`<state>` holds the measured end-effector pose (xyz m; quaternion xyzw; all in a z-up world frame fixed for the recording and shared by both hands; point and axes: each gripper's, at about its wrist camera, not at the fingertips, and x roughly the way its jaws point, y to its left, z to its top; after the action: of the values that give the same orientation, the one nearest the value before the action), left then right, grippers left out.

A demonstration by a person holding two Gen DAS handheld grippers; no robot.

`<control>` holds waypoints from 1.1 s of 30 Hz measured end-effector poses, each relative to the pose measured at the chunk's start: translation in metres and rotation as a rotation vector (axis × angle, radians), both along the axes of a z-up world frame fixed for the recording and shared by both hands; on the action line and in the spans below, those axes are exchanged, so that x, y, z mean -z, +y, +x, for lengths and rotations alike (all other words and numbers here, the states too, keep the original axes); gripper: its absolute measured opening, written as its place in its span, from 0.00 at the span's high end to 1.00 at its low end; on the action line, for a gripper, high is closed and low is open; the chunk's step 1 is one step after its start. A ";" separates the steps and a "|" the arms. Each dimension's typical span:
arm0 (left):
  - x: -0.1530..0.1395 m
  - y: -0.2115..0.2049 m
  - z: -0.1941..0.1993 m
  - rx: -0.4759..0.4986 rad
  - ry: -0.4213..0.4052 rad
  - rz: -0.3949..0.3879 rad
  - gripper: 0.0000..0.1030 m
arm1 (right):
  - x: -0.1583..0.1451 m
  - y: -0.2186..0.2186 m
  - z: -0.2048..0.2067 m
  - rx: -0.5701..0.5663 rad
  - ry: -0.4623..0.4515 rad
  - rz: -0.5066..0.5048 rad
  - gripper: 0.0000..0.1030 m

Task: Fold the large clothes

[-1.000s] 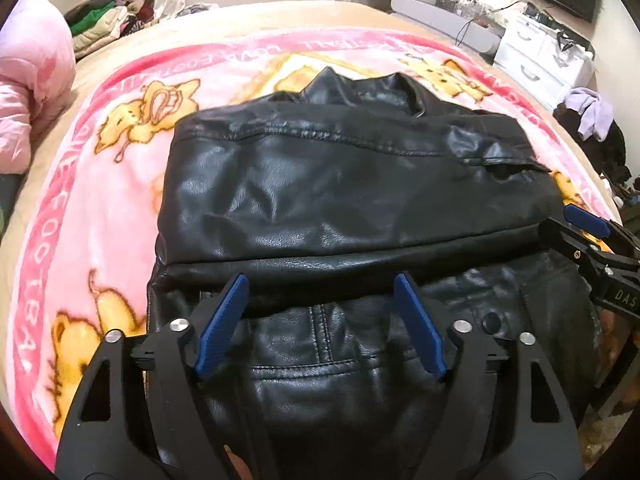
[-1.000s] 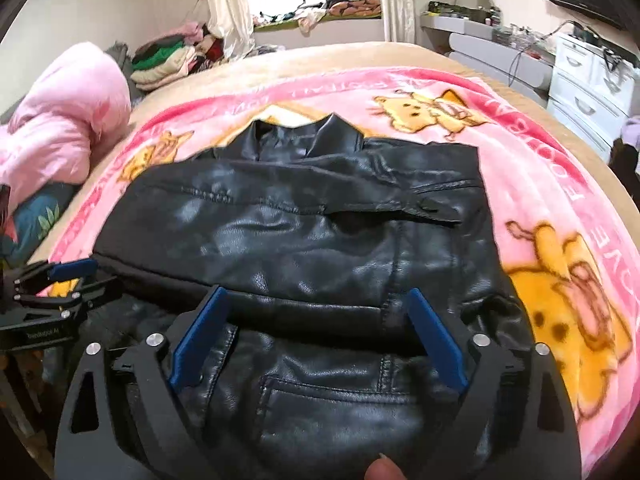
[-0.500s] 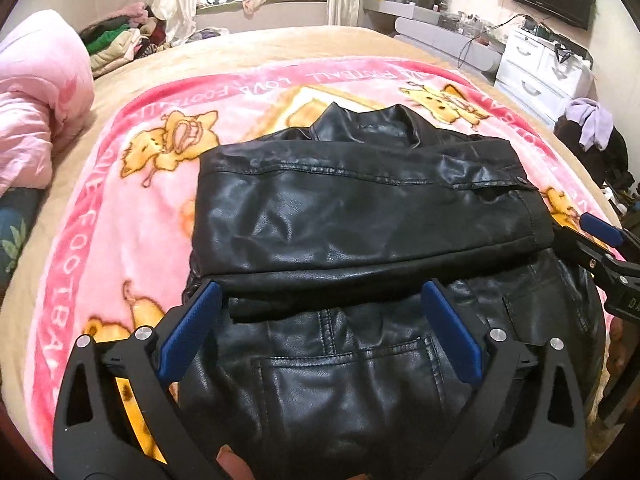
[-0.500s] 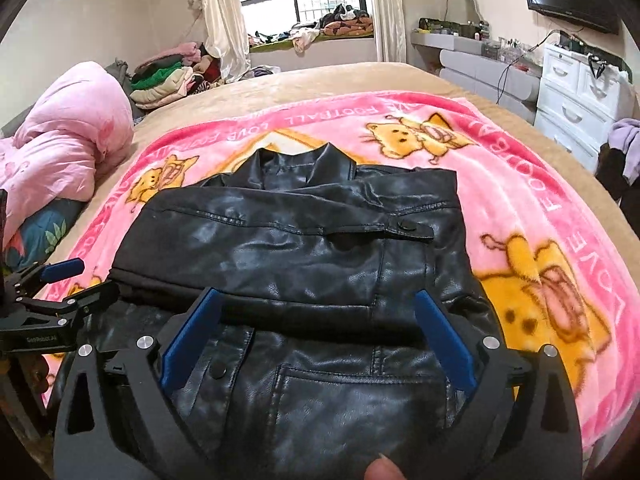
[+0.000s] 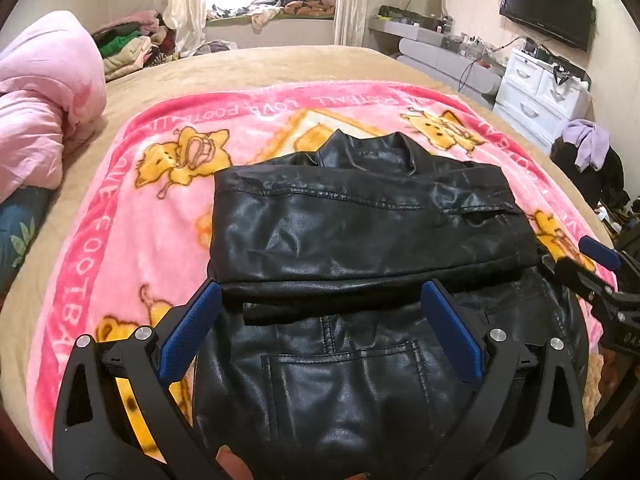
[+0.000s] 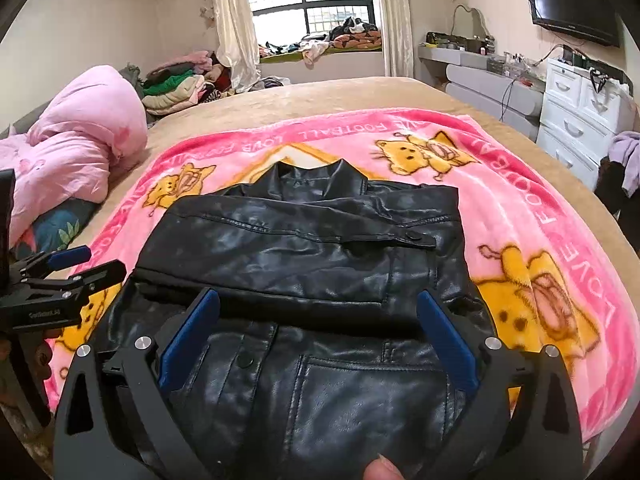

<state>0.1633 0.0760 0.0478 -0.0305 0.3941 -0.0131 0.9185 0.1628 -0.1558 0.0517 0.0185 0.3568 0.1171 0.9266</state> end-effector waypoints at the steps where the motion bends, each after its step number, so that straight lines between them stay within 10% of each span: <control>1: -0.001 -0.001 -0.001 0.000 -0.002 -0.002 0.09 | -0.001 0.000 -0.003 -0.003 -0.002 0.001 0.04; 33: 0.011 -0.020 -0.083 -0.074 -0.006 -0.027 0.09 | -0.008 -0.035 -0.073 -0.061 -0.012 -0.003 0.04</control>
<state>0.0801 0.0558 0.0370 -0.0577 0.3896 0.0156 0.9191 0.0895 -0.1911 0.0593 0.0057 0.3517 0.1450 0.9248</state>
